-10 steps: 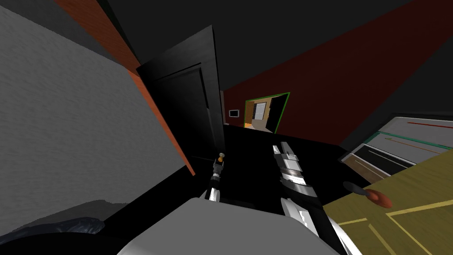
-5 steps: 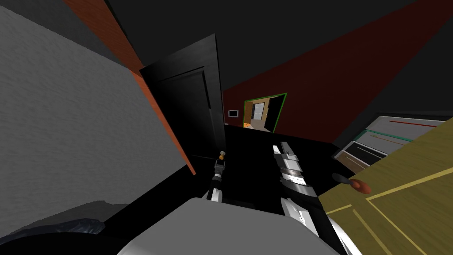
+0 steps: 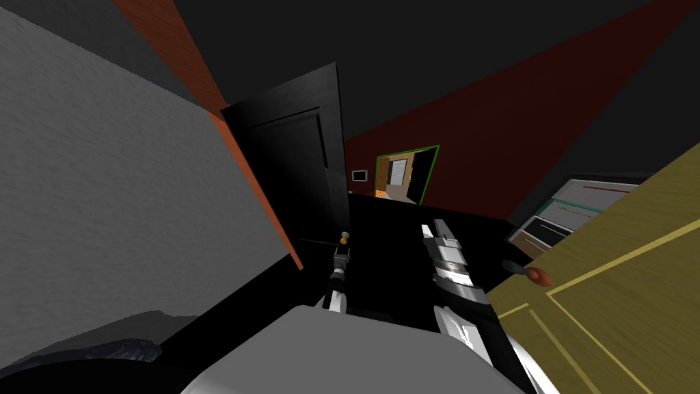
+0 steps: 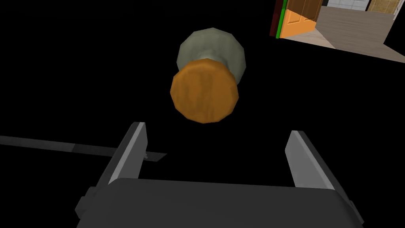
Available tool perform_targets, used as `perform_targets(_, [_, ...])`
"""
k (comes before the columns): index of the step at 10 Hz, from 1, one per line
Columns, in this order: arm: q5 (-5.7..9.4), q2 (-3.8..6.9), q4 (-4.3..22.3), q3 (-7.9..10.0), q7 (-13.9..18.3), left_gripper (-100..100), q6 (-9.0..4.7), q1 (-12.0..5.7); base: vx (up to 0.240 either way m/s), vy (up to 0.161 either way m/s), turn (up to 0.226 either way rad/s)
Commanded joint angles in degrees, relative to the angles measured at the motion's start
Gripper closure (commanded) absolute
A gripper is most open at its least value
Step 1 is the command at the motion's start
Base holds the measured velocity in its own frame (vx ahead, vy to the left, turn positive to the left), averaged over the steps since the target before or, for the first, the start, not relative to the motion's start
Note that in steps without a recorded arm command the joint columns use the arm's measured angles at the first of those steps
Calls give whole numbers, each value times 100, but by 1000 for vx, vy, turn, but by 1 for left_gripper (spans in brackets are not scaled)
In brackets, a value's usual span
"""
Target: Push the door open
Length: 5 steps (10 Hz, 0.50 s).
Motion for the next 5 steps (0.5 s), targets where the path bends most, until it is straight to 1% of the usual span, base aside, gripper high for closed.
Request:
perform_targets(1, [0, 0, 0, 0, 0, -100, 0, 0, -16, 9, -6])
perform_targets(2, [17, 169, 17, 19, 43, -100, -5, -21, 159, 7, -40])
perform_targets(3, [22, 177, 24, 28, 50, -100, -6, -30, 243, 20, -28])
perform_targets(4, [30, 130, 33, 40, 61, -100, -9, -42, 253, 45, -26])
perform_targets(5, [24, 136, 54, 31, 56, -100, -21, -44, 115, 24, -7])
